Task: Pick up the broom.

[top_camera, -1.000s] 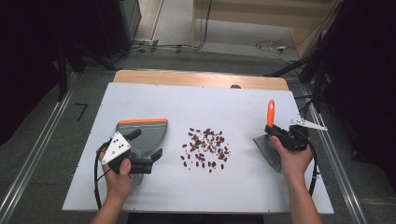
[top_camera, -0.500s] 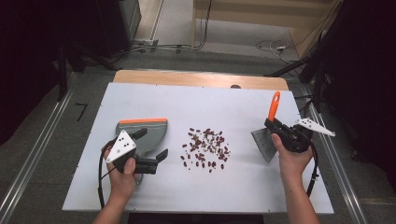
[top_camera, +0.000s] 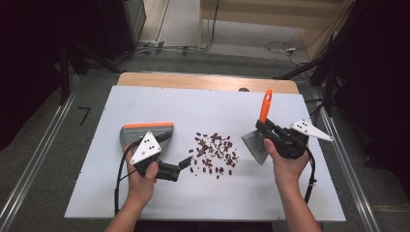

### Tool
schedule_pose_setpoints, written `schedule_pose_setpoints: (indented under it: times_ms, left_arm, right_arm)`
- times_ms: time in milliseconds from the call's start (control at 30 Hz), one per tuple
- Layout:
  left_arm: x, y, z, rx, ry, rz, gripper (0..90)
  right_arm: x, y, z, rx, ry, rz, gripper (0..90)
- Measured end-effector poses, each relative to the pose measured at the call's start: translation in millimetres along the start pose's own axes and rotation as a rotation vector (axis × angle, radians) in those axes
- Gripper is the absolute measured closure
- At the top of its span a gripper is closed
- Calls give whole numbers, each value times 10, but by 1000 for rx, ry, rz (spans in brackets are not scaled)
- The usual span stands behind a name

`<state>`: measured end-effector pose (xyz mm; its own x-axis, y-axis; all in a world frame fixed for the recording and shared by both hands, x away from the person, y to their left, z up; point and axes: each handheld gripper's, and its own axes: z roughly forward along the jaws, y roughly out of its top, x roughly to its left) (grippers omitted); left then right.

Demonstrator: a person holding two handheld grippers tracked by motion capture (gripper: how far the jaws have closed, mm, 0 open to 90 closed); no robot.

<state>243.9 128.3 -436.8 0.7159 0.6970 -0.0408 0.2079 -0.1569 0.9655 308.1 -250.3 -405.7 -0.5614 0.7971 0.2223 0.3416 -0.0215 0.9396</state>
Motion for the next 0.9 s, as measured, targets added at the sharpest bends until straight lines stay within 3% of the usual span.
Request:
schedule_pose_setpoints:
  times_ms: [400, 900]
  left_arm:
    - [-146, -5, 318, 29, -86, -5, 6]
    - [-383, -16, 501, 50, -174, -41, 54]
  right_arm:
    - [326, -17, 89, -8, 60, -34, 695]
    - [622, -102, 204, -5, 135, -42, 694]
